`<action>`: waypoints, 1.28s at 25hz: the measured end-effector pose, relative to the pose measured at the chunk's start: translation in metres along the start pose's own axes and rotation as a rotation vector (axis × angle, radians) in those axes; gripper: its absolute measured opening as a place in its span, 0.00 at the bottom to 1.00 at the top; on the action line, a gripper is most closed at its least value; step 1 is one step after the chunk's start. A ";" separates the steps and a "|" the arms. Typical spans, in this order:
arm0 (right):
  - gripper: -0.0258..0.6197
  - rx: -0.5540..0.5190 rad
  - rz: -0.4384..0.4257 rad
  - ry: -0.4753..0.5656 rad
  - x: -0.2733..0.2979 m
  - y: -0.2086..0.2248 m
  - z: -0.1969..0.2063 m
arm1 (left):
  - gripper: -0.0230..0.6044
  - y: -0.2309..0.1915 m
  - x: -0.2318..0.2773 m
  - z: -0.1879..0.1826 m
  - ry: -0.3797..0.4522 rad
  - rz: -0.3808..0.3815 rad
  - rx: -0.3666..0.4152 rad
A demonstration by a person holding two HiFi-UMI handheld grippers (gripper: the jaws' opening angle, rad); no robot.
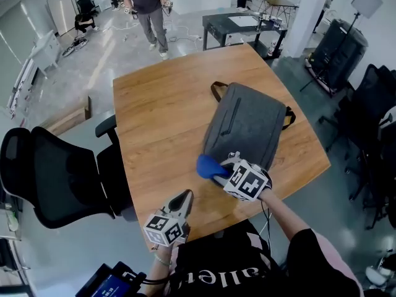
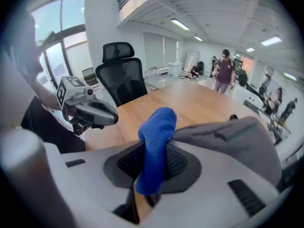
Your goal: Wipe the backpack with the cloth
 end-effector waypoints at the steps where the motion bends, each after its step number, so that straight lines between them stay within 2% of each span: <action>1: 0.17 -0.074 -0.016 -0.004 0.006 0.006 -0.018 | 0.04 0.001 0.002 -0.001 -0.002 0.002 0.004; 6: 0.17 -0.463 -0.104 -0.104 0.052 0.042 -0.073 | 0.04 0.004 0.020 -0.002 0.014 -0.038 0.003; 8: 0.17 -0.544 -0.155 -0.152 0.070 0.057 -0.083 | 0.04 0.006 0.027 -0.002 0.038 -0.063 -0.012; 10: 0.17 -0.581 -0.215 -0.201 0.086 0.072 -0.090 | 0.04 0.008 0.032 -0.001 0.059 -0.094 -0.028; 12: 0.17 -0.603 -0.255 -0.250 0.100 0.089 -0.091 | 0.04 0.010 0.039 0.000 0.070 -0.122 -0.041; 15: 0.17 -0.609 -0.265 -0.311 0.116 0.124 -0.090 | 0.04 0.016 0.054 -0.002 0.078 -0.146 -0.046; 22: 0.17 -0.621 -0.216 -0.375 0.127 0.208 -0.098 | 0.04 0.026 0.089 -0.012 0.101 -0.186 -0.050; 28: 0.17 -0.553 -0.167 -0.386 0.125 0.281 -0.090 | 0.04 0.031 0.106 -0.009 0.084 -0.242 -0.065; 32: 0.17 -0.459 -0.131 -0.340 0.120 0.327 -0.085 | 0.04 0.032 0.115 -0.006 0.062 -0.269 -0.079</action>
Point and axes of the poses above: the fingertips, and each gripper's own axes: x forward along the fingers, y to its right, z out of its underside, the point moved 9 cm from there along -x, backward along the fingers, and after that the axes turned 6 degrees about z, right-handed, at the moved point
